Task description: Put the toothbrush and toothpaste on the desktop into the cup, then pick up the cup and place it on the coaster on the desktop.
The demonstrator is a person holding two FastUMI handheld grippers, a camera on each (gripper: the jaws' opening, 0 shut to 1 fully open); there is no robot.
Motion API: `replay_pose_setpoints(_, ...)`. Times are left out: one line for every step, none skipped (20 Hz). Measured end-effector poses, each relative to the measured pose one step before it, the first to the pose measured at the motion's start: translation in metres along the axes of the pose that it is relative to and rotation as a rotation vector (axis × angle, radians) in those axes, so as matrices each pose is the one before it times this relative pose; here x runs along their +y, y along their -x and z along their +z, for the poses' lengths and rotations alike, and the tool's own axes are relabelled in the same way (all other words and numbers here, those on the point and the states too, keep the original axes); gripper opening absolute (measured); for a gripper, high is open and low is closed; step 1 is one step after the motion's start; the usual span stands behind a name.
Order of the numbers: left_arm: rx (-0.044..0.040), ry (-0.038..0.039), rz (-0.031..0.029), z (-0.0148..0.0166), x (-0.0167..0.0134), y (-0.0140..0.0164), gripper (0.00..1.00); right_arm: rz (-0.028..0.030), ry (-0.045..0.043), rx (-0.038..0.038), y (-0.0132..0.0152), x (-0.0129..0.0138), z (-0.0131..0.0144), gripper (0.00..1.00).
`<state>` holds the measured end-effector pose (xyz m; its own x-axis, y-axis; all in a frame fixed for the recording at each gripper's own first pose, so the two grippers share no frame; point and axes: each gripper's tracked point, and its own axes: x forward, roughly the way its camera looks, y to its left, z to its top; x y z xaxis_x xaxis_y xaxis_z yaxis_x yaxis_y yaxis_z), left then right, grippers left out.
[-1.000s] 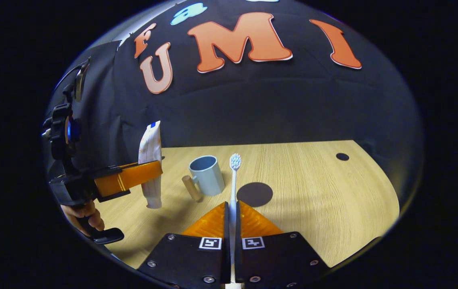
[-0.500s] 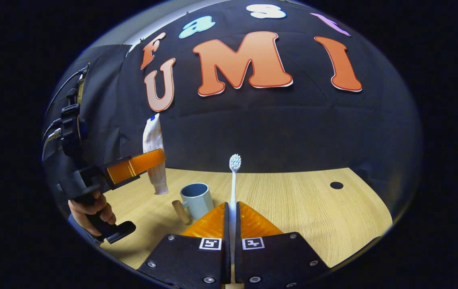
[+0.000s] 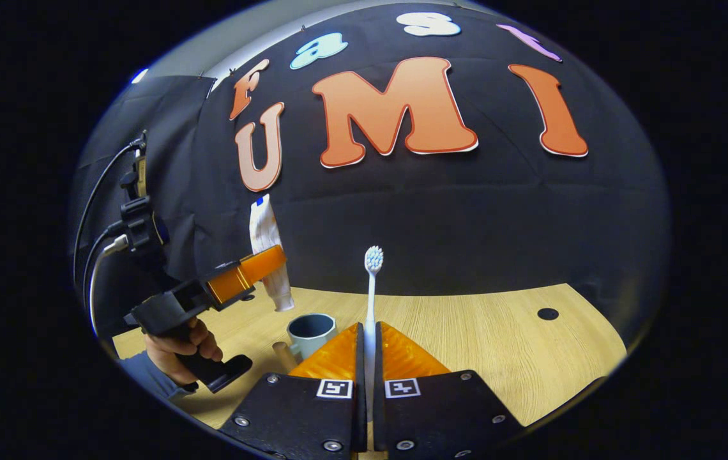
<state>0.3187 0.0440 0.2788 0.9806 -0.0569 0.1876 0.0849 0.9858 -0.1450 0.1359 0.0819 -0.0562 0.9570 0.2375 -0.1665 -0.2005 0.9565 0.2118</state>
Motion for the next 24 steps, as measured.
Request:
replay_pose_setpoints(0.00986,0.00133,0.00090,-0.00739,0.00240,-0.00109,0.11,0.00182,0.00314,-0.00833,-0.00288,0.00073,0.00398,0.04)
replay_pose_setpoints(0.00999,0.00581,-0.00612,-0.00514,0.00051,-0.00171,0.11,0.00039,0.00181,-0.00735,-0.00442,0.00080,0.00229,0.04)
replay_pose_setpoints(0.00586,0.01107,-0.00482,-0.00547,0.00041,-0.00089,0.11,0.00029,0.00105,-0.00859,-0.00266,0.00024,0.00247,0.04)
replay_pose_setpoints(0.00735,0.01113,-0.00868,-0.00354,-0.00067,-0.00178,0.11,0.00068,-0.00151,-0.01037,-0.00335,0.00089,0.00278,0.04)
replay_pose_setpoints(0.00668,0.00742,-0.00207,-0.00566,0.00128,0.00000,0.12,0.00450,-0.00190,-0.00974,-0.00326,0.00183,0.00243,0.04)
replay_pose_setpoints(0.00792,0.00461,-0.00232,-0.00432,0.00016,-0.00181,0.11,-0.00141,-0.00217,-0.01366,-0.00235,0.00112,0.00324,0.04)
replay_pose_setpoints(0.00462,0.00373,-0.00077,-0.00403,0.00114,-0.00136,0.11,-0.00083,-0.00238,-0.01799,-0.00249,0.00022,0.00456,0.04)
replay_pose_setpoints(0.00369,0.00273,0.00035,-0.00269,0.00106,-0.00171,0.11,0.00411,-0.00316,-0.01731,-0.00314,0.00160,0.00276,0.04)
replay_pose_setpoints(0.00377,0.00177,-0.00210,-0.00339,0.00081,-0.00180,0.11,0.00464,-0.00272,-0.01685,-0.00230,0.00146,0.00392,0.04)
replay_pose_setpoints(0.00664,0.00275,-0.00295,-0.00309,-0.00053,-0.00187,0.11,0.00378,0.00093,-0.01387,-0.00377,0.00164,0.00342,0.04)
replay_pose_setpoints(0.00857,0.00059,-0.00606,-0.00559,-0.00057,-0.00056,0.12,0.00306,0.00071,-0.01396,-0.00301,0.00109,0.00306,0.04)
replay_pose_setpoints(0.00765,0.00203,-0.00047,-0.00299,-0.00096,-0.00058,0.12,0.00239,-0.00057,-0.01383,-0.00349,0.00091,0.00250,0.04)
replay_pose_setpoints(0.00857,-0.00061,-0.00167,-0.00330,0.00152,-0.00041,0.12,0.00091,-0.00503,-0.01454,-0.00395,0.00047,0.00322,0.04)
replay_pose_setpoints(0.00514,0.00216,0.00344,-0.00370,0.00007,-0.00265,0.12,0.00392,-0.00691,-0.00946,-0.00346,0.00164,0.00179,0.04)
replay_pose_setpoints(0.01179,-0.00224,-0.00443,-0.00284,-0.00161,0.00057,0.13,0.00303,-0.00860,-0.00929,-0.00314,0.00106,0.00221,0.04)
replay_pose_setpoints(0.01095,0.00144,0.00085,-0.00509,0.00065,-0.00145,0.13,0.00557,-0.00530,-0.00843,-0.00332,0.00195,0.00134,0.04)
replay_pose_setpoints(0.01530,-0.00062,-0.00243,-0.00390,0.00186,0.00024,0.14,0.00172,-0.00271,-0.00717,-0.00357,0.00093,0.00026,0.04)
replay_pose_setpoints(0.00116,0.00771,-0.00694,0.00020,-0.00201,0.00362,0.16,0.00208,-0.00177,-0.00582,-0.00557,0.00085,0.00073,0.04)
replay_pose_setpoints(0.00867,0.00063,0.00440,-0.00359,0.00415,-0.00109,0.17,0.00133,-0.00506,-0.00122,-0.00420,-0.00013,-0.00135,0.04)
replay_pose_setpoints(0.02339,0.00692,-0.00553,-0.00629,-0.00201,-0.00274,0.17,0.00444,-0.01239,-0.00169,-0.00418,0.00061,-0.00161,0.04)
replay_pose_setpoints(0.01847,0.00432,0.00469,-0.00625,0.00328,0.00457,0.24,0.00256,-0.01434,0.00232,-0.00333,0.00043,-0.00237,0.04)
replay_pose_setpoints(0.02719,0.00056,-0.01014,-0.00729,-0.00175,-0.00115,0.24,0.00535,-0.01111,0.00009,-0.00471,0.00139,-0.00228,0.04)
replay_pose_setpoints(0.02180,0.00000,0.00380,-0.00653,0.00099,0.00285,0.26,0.00366,-0.00788,-0.00308,-0.00302,0.00044,-0.00029,0.04)
replay_pose_setpoints(0.03111,-0.00198,-0.01026,-0.00580,-0.00025,0.00132,0.28,0.00629,-0.00634,-0.00266,-0.00331,0.00238,-0.00176,0.04)
